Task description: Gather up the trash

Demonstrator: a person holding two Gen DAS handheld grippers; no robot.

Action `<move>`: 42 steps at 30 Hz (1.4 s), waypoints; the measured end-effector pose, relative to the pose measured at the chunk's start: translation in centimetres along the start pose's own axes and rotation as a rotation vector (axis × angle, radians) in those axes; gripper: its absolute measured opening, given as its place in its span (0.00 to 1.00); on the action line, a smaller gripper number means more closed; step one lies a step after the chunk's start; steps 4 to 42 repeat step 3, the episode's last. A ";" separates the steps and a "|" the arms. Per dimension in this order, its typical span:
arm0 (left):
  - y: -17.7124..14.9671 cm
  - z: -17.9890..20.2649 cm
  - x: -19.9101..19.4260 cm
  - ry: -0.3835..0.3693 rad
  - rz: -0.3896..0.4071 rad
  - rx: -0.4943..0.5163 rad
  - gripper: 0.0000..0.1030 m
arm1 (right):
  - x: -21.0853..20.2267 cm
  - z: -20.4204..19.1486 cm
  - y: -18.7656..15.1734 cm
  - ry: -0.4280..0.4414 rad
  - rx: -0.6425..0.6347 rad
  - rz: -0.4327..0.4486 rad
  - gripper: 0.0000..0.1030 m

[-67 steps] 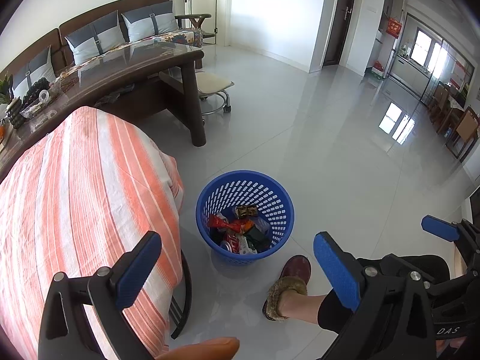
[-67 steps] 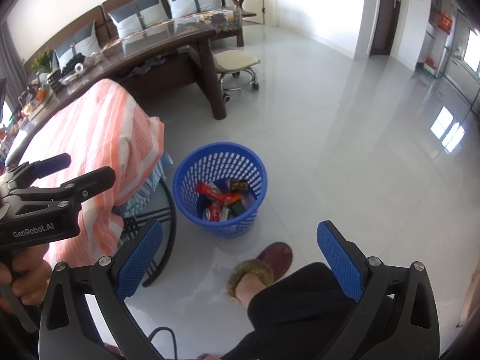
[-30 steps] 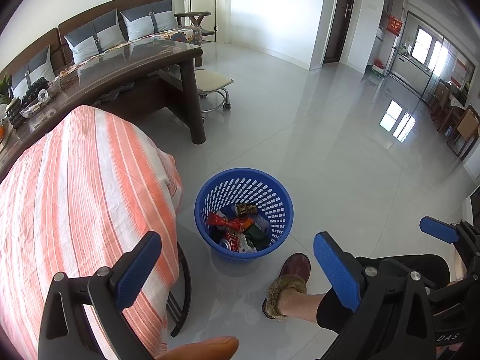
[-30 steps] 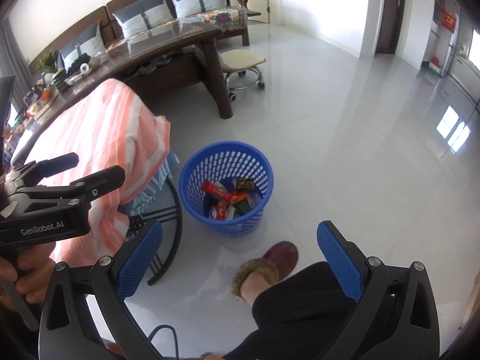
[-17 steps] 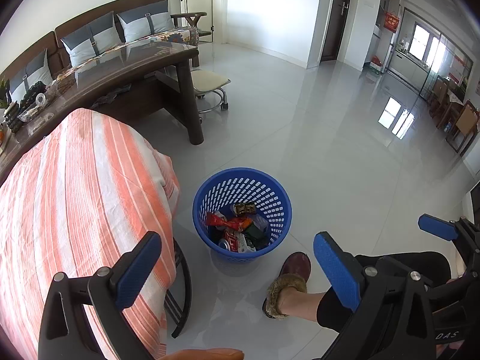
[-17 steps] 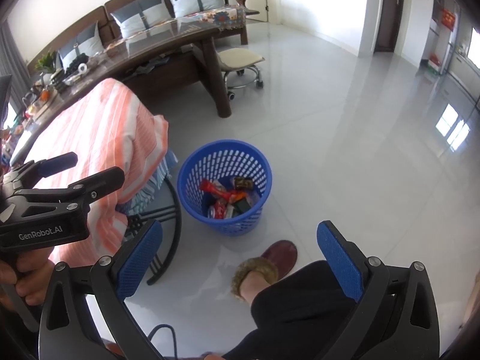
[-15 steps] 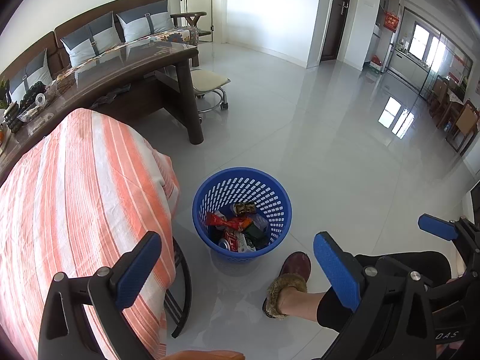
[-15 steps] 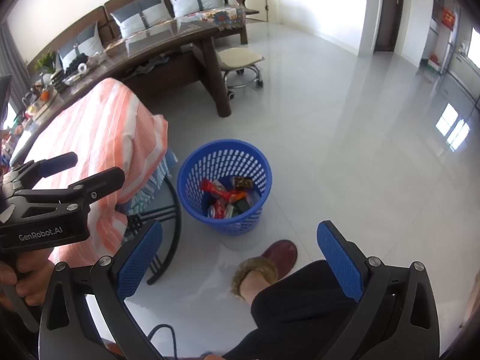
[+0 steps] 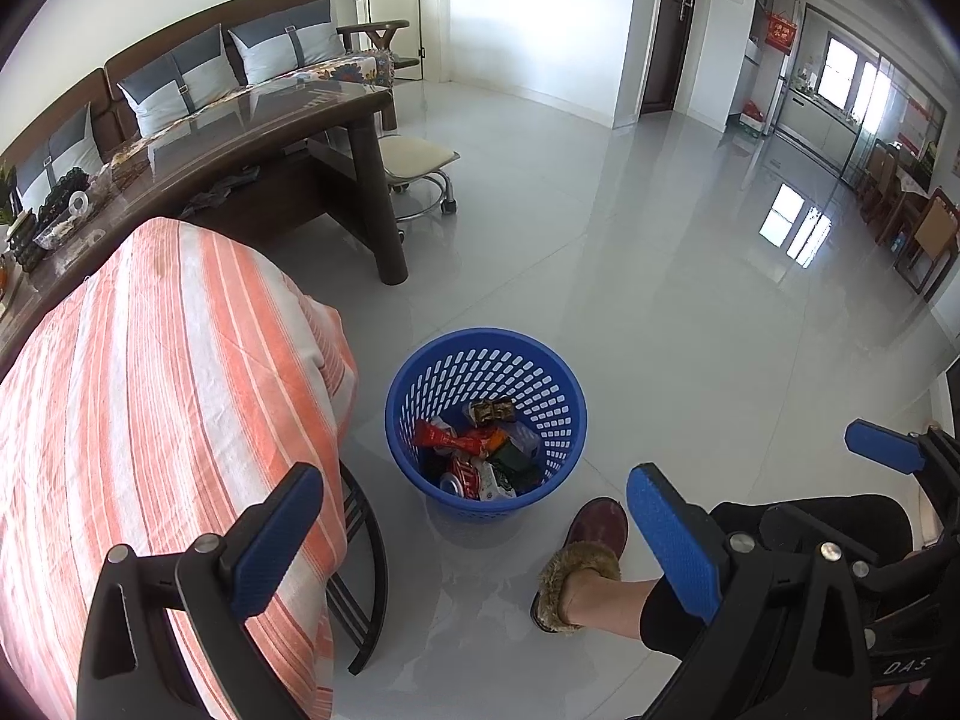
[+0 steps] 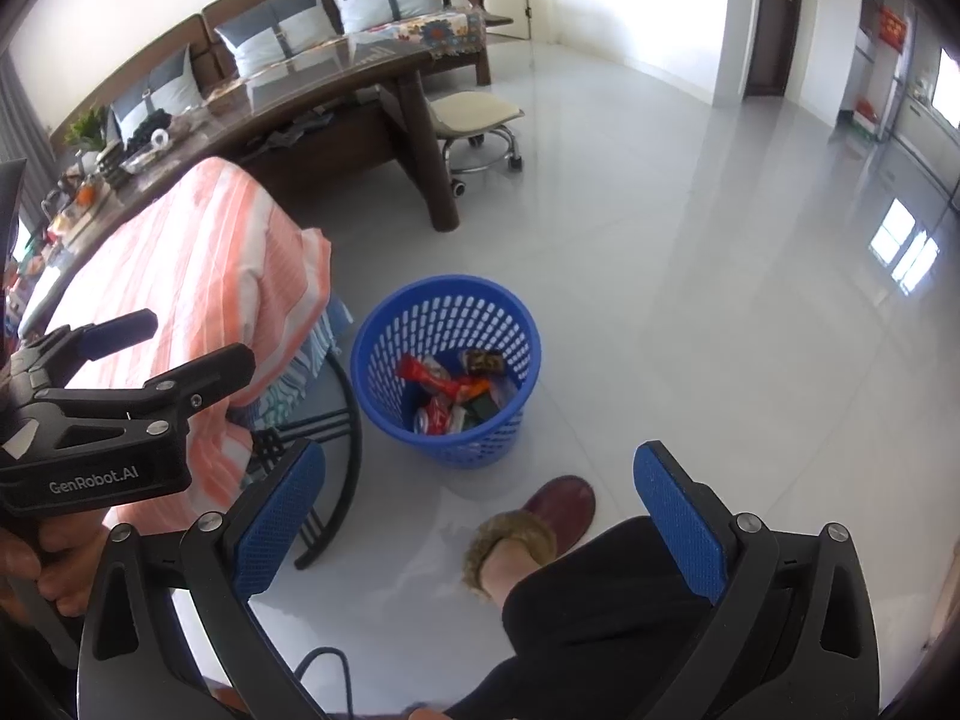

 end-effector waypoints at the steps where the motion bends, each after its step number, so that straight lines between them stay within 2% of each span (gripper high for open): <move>1: 0.0 0.1 0.0 -0.002 0.002 0.001 1.00 | 0.0 0.0 0.0 0.000 0.001 -0.001 1.00; 42: 0.0 0.2 -0.2 -0.004 0.008 0.003 1.00 | 0.0 0.1 0.0 0.000 0.003 -0.003 1.00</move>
Point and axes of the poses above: each gripper's, at about its wrist camera, not at the fingertips, and x roughly the way its jaws point, z to its right, y to its top, the point moved 3 cm from there along x, roughly the way its jaws point, and after that the axes turned 14 degrees about -y, right-handed, at the moved point
